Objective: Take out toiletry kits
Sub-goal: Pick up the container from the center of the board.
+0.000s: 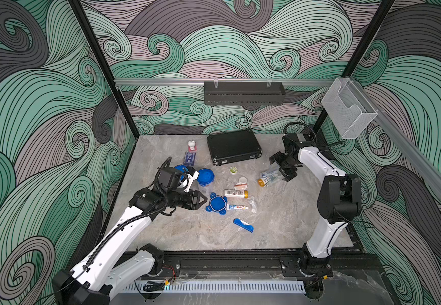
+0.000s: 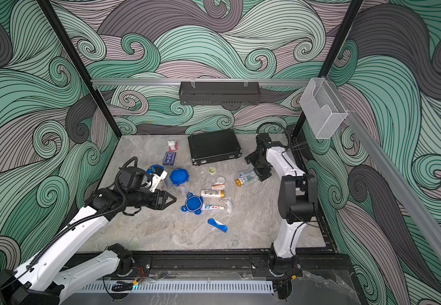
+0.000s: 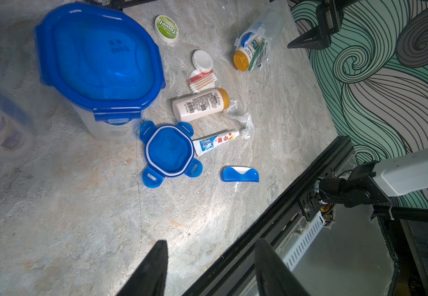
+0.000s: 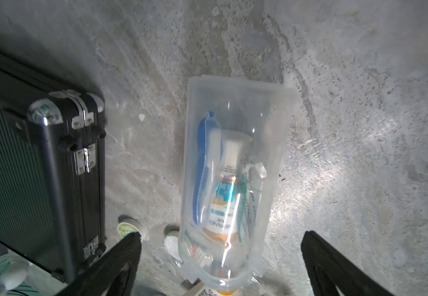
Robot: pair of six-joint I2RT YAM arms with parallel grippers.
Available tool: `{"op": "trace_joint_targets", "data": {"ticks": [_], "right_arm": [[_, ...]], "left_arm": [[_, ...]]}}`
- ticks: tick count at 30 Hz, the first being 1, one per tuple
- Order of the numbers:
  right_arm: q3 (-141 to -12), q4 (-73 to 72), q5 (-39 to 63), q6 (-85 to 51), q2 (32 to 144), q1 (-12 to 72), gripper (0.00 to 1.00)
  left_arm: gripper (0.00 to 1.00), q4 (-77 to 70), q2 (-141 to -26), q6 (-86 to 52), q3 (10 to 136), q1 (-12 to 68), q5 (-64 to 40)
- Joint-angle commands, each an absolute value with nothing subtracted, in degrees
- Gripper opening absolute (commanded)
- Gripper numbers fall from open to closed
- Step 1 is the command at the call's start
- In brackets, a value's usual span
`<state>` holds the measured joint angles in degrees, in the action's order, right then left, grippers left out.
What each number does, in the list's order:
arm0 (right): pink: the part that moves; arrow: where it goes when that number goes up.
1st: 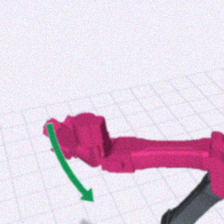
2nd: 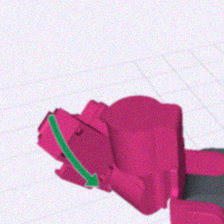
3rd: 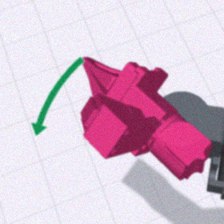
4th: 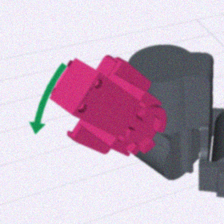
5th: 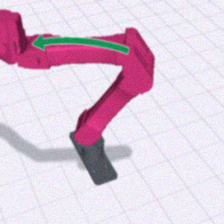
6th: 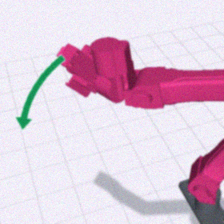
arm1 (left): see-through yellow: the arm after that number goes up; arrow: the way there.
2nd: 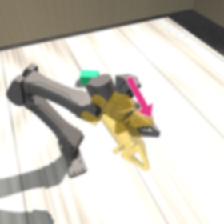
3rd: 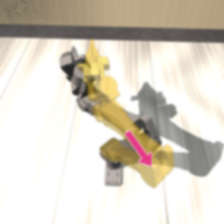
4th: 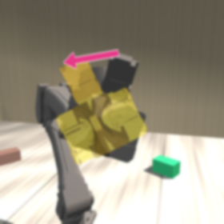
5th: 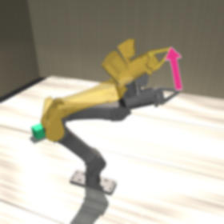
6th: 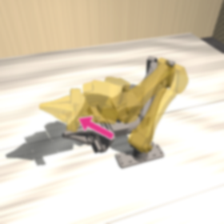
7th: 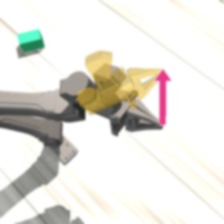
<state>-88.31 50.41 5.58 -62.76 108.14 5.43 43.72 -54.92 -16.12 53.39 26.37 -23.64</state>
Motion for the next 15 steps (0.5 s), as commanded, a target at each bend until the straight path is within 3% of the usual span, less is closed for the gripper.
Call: {"op": "trace_joint_targets", "data": {"ticks": [1, 15], "right_arm": [[-93.3, 53.5, 5.5, -67.7, 111.1, 5.0, 0.99], [-96.2, 57.5, 2.5, -64.7, 120.0, 5.7, 0.95]], "left_arm": [[0.55, 44.1, -54.8, -15.4, 53.3, 26.0, -23.0], [0.55, 44.3, -54.9, -15.3, 53.4, 26.1, -22.4]]}}
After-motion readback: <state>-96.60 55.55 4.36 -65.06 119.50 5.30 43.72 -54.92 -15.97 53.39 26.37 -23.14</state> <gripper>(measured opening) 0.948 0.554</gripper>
